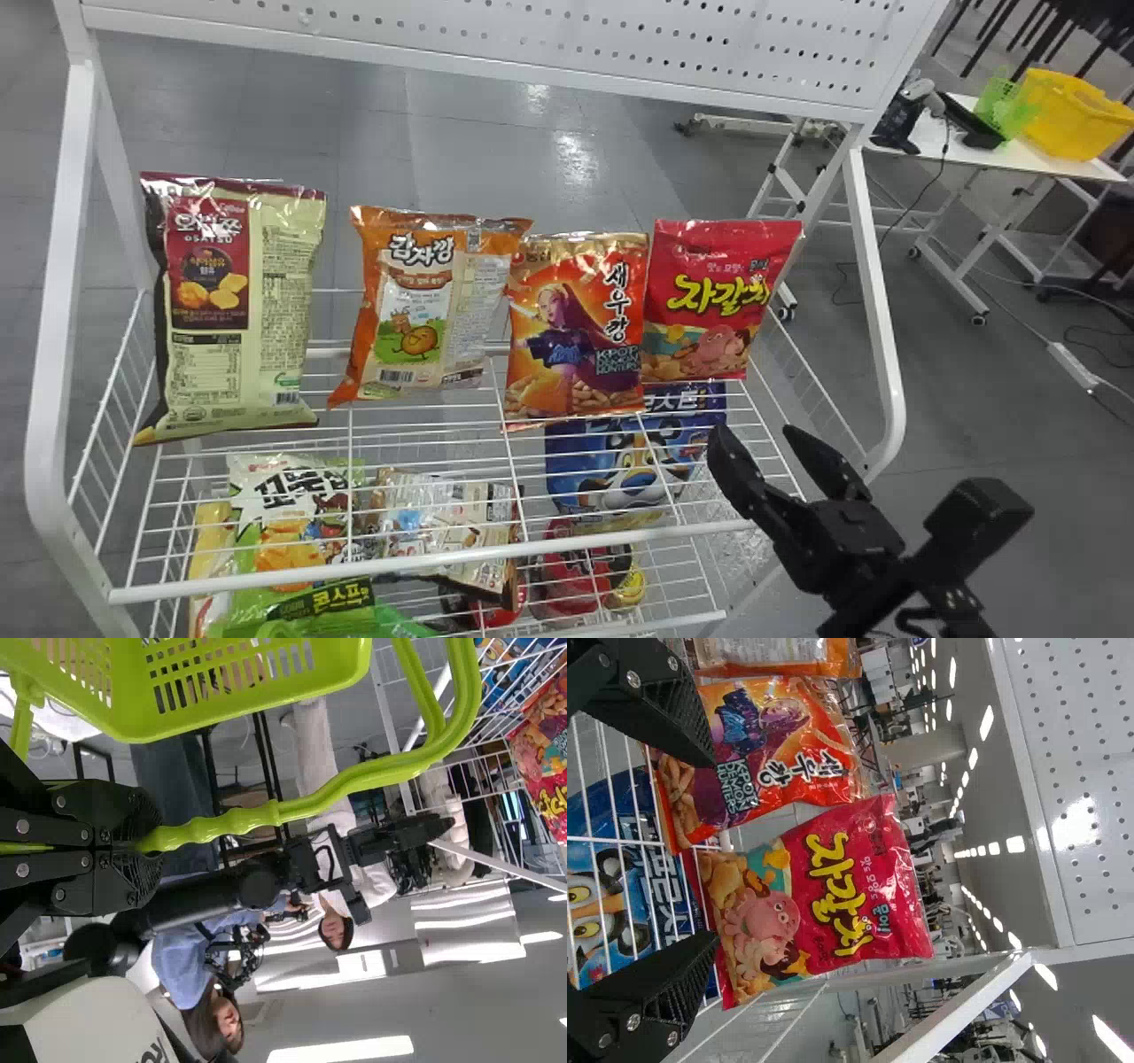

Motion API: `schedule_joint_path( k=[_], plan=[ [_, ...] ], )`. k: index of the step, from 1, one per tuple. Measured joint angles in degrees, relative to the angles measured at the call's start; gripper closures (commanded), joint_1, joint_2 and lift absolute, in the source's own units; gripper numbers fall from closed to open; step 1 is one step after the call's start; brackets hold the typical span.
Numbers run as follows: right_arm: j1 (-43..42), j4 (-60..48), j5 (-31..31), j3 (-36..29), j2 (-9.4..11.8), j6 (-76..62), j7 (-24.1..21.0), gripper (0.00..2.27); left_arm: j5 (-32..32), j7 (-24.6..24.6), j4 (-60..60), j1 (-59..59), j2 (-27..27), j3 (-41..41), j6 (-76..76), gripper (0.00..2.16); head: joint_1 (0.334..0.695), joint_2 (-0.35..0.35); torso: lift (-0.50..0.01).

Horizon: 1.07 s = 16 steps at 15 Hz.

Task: Hold basket handle with left hand then pick Jagalchi snack with right hand and place into basket

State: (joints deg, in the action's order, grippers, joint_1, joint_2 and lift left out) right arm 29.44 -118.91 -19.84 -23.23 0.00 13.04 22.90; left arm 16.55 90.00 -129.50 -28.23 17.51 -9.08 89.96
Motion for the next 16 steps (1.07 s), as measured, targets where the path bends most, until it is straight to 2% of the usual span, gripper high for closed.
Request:
schedule_joint_path(
  k=[9, 16],
  plan=[
    [-12.9, 0.8, 5.9, -3.0, 0.0, 15.3, -1.1, 0.13, 0.6, 0.0, -0.5, -0.7, 1.4, -0.1, 0.0, 2.15, 0.695, -0.350, -0.009],
    [-23.2, 8.7, 7.4, -5.7, 0.0, 23.7, -1.2, 0.13, 0.9, 0.0, -0.5, -1.4, 1.7, -0.4, 0.0, 2.15, 0.695, -0.350, -0.009]
  ],
)
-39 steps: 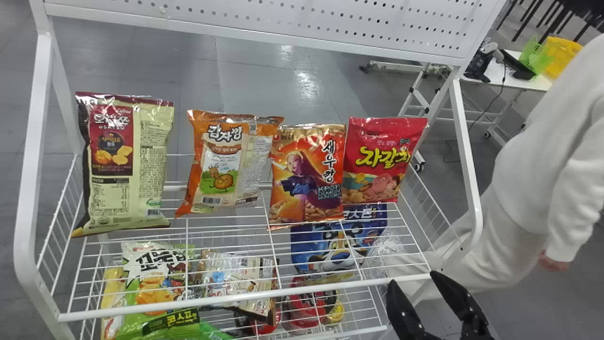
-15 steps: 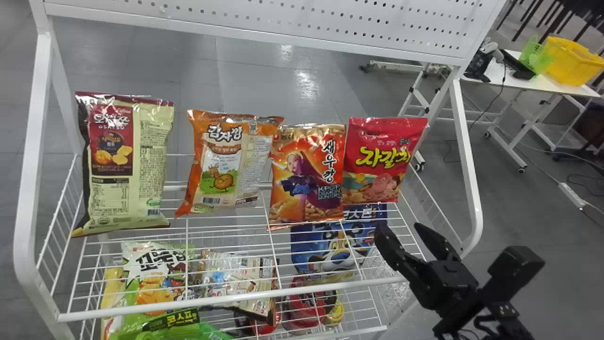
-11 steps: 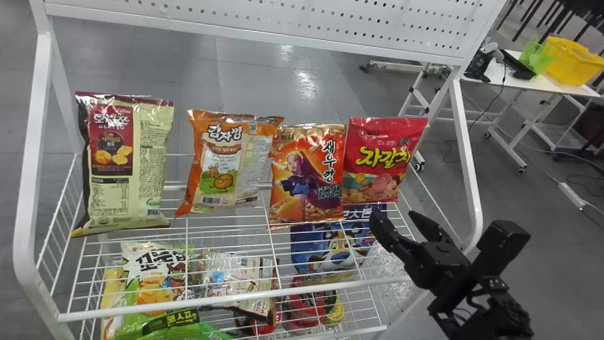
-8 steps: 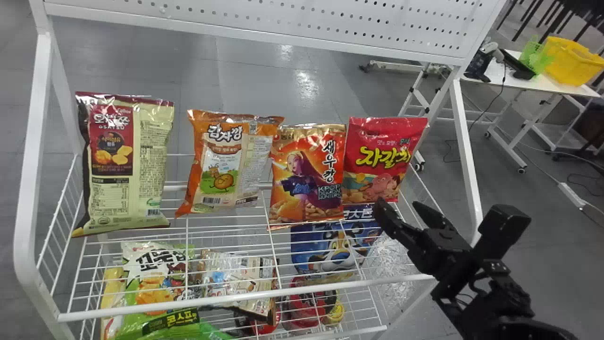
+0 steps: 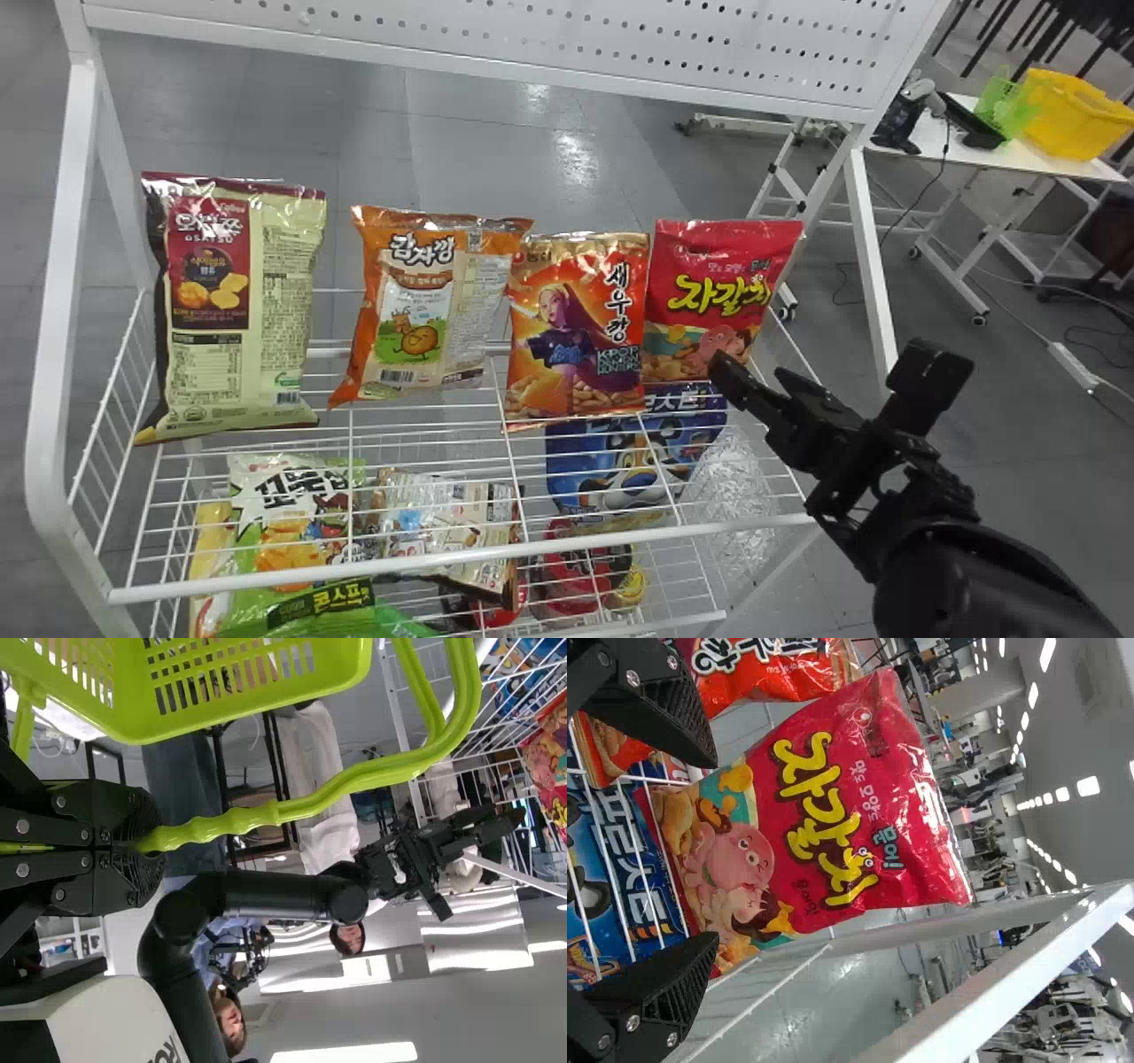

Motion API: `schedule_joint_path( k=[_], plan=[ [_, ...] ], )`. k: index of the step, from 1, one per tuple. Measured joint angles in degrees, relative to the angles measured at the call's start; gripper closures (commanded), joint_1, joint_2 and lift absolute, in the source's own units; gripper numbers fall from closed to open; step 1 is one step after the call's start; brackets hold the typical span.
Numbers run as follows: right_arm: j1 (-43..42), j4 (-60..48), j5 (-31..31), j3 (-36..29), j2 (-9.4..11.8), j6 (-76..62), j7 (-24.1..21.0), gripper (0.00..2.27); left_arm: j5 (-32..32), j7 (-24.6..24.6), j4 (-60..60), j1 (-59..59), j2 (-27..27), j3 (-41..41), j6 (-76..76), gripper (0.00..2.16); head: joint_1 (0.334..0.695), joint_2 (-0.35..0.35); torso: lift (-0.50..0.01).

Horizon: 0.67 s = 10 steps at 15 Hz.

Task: Hold basket handle with left hand then pick Jagalchi snack with right hand and place into basket

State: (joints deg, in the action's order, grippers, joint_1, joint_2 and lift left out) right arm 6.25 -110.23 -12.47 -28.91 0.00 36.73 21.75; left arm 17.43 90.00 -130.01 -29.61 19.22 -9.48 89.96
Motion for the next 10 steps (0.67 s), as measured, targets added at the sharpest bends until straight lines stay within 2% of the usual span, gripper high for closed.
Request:
schedule_joint_path(
  k=[7, 10],
  plan=[
    [-8.7, 9.1, 1.5, 0.0, 0.0, 1.7, -1.8, 0.13, 0.1, 0.0, 0.2, -0.1, 0.1, -0.6, 0.0, 2.15, 0.695, -0.350, -0.009],
    [-12.3, 13.4, 1.6, 0.0, 0.9, 0.9, -1.7, 0.13, 0.1, 0.0, 0.5, -0.1, 0.1, -1.0, -0.3, 2.15, 0.695, -0.350, -0.009]
  ],
)
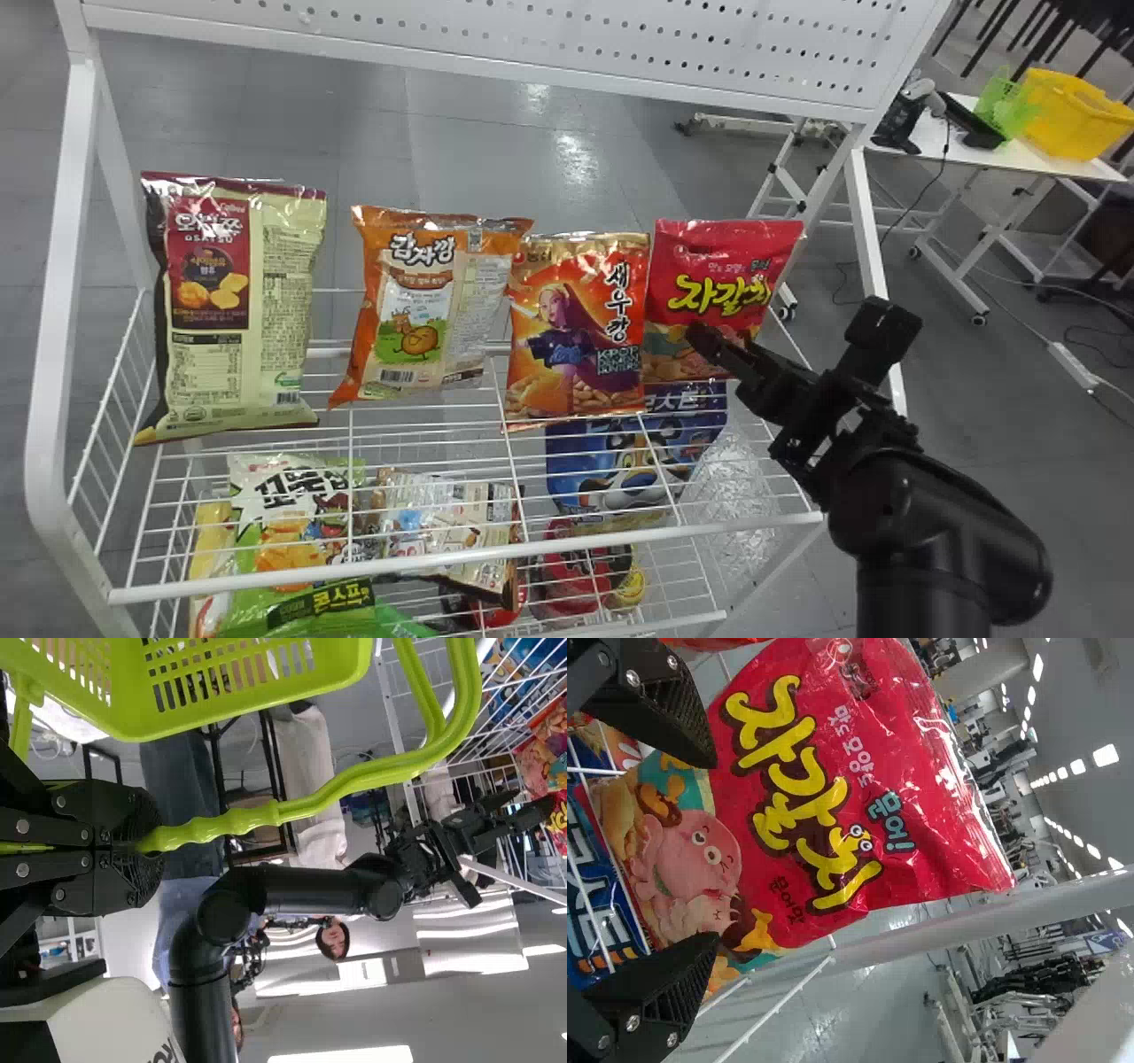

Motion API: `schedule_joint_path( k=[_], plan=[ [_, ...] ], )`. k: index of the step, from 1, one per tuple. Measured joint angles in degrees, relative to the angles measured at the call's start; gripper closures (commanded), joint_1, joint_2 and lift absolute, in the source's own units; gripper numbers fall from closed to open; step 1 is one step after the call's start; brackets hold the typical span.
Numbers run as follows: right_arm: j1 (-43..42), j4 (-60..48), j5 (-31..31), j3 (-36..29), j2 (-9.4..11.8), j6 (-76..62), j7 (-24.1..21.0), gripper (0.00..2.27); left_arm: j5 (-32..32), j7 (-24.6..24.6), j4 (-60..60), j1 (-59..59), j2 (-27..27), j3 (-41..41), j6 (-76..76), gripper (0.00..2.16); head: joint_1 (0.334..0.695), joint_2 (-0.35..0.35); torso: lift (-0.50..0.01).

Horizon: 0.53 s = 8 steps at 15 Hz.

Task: Hold basket handle with left hand then pick Jagalchi snack with right hand and place into basket

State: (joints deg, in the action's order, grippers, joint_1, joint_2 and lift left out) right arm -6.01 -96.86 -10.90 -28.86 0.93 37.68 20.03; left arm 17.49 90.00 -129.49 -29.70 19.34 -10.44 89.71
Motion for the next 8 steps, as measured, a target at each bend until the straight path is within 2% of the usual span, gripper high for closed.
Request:
schedule_joint_path(
  k=[6, 7, 8],
  plan=[
    [-3.9, 5.6, 1.3, 0.7, 1.0, -5.3, -1.5, 0.11, 0.0, 0.0, 1.1, 0.0, 0.1, -0.7, -0.7, 2.15, 0.695, -0.350, -0.009],
    [-4.1, 6.1, 1.6, 0.8, 1.2, -5.4, -2.0, 0.15, 0.0, 0.0, 1.3, 0.0, 0.3, -0.7, -0.8, 2.15, 0.695, -0.350, -0.009],
    [-4.3, 6.7, 2.0, 1.1, 1.4, -5.4, -2.5, 0.41, 0.1, 0.0, 1.4, 0.0, 0.4, -0.8, -0.9, 2.15, 0.695, -0.350, -0.009]
  ],
)
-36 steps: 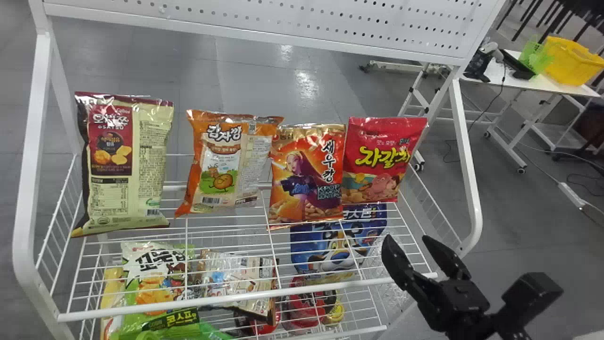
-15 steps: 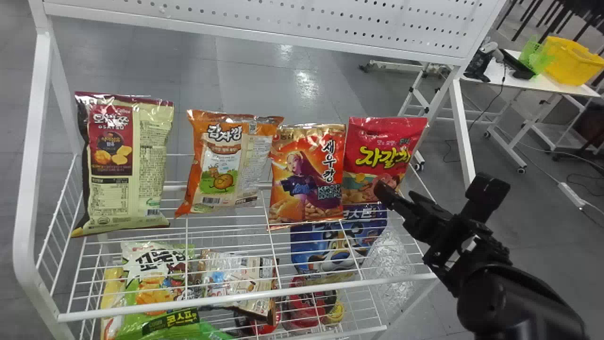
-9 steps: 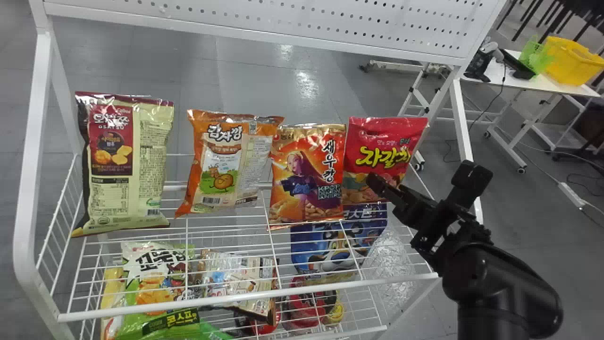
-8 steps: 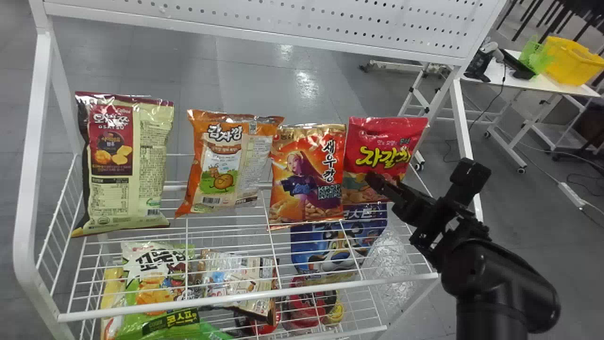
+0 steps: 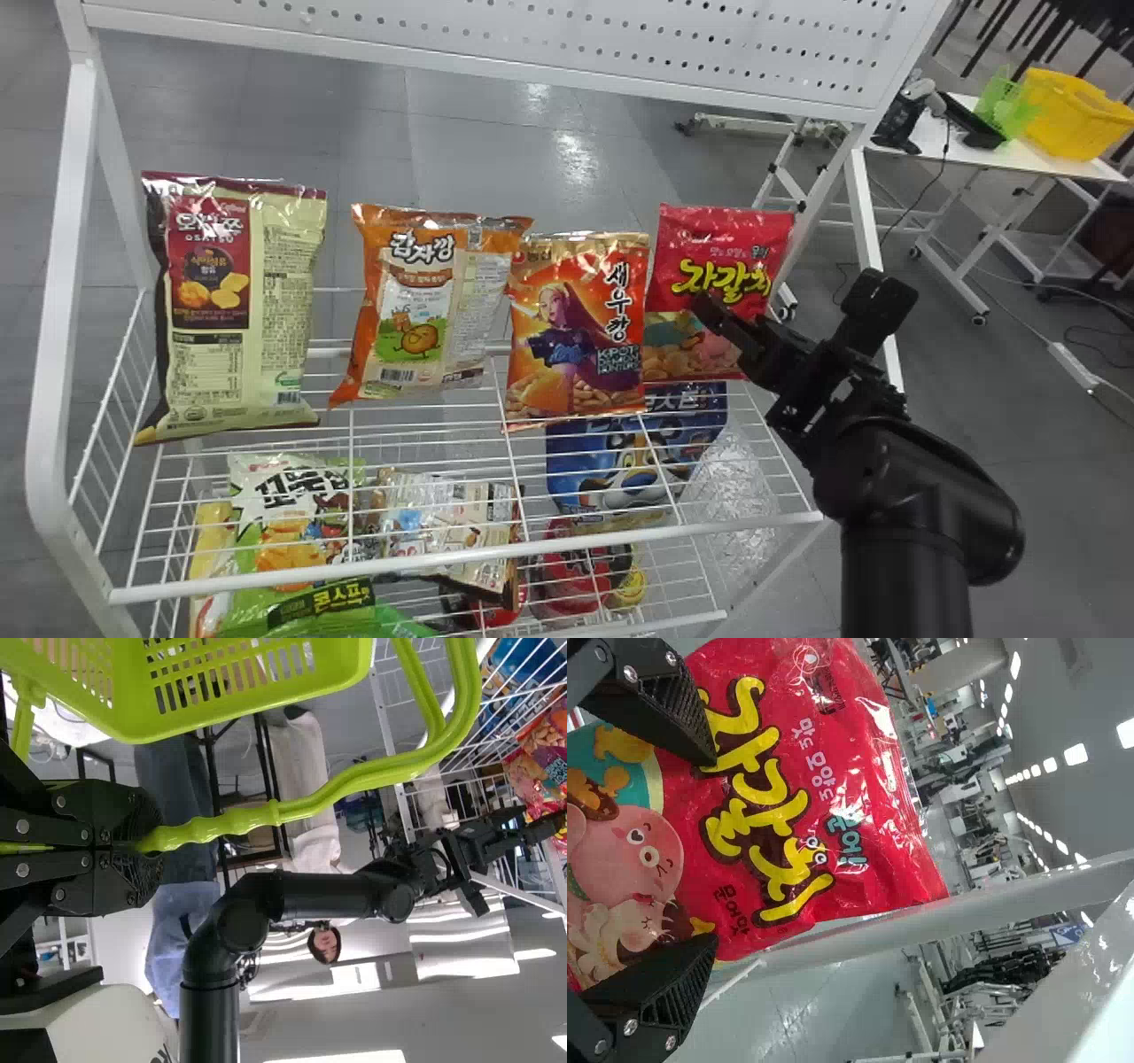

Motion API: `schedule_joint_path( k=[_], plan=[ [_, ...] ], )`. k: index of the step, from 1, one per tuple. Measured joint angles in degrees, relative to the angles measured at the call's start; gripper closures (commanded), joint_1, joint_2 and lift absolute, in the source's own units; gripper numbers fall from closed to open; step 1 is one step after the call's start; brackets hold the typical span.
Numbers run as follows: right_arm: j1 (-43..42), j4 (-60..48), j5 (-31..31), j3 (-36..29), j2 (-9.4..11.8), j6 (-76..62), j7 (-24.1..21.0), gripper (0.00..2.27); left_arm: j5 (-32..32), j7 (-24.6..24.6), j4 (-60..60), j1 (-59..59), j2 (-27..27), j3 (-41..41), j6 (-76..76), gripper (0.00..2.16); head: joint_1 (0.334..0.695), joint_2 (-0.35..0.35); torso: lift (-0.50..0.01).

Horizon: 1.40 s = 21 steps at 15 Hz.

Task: Hold basket handle with left hand then pick Jagalchi snack with right hand and place into basket

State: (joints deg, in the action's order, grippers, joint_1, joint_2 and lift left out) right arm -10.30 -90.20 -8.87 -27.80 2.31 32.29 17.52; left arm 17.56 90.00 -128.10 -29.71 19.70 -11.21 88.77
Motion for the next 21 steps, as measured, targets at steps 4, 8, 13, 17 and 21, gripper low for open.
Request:
schedule_joint_path(
  k=[4, 8, 13, 17, 21],
  plan=[
    [-0.2, 0.7, 0.5, 0.7, 0.9, 2.9, -0.1, 2.07, 0.1, 0.0, 0.5, 0.0, 0.1, -0.1, -0.2, 2.15, 0.695, -0.350, -0.009],
    [0.9, -0.1, -1.9, 0.1, 1.0, 5.5, 0.4, 2.24, 0.3, 0.0, 0.7, 0.0, 0.1, -0.3, -0.3, 2.15, 0.695, -0.350, -0.009],
    [3.2, -4.7, -3.9, -0.8, 0.8, 5.3, -0.7, 2.24, 0.3, 0.0, 1.2, 0.1, 0.1, -0.3, -0.6, 2.15, 0.695, -0.350, -0.009],
    [4.0, -9.8, -5.6, -1.1, 0.7, 10.1, -1.6, 2.24, 0.4, 0.0, 1.4, 0.1, 0.1, -0.3, -0.7, 2.15, 0.695, -0.350, -0.009],
    [4.4, -15.9, -6.5, -1.2, 0.7, 22.7, -1.8, 2.24, 0.8, 0.0, 1.4, 0.1, 0.3, -0.5, -0.8, 2.15, 0.695, -0.350, -0.009]
  ],
)
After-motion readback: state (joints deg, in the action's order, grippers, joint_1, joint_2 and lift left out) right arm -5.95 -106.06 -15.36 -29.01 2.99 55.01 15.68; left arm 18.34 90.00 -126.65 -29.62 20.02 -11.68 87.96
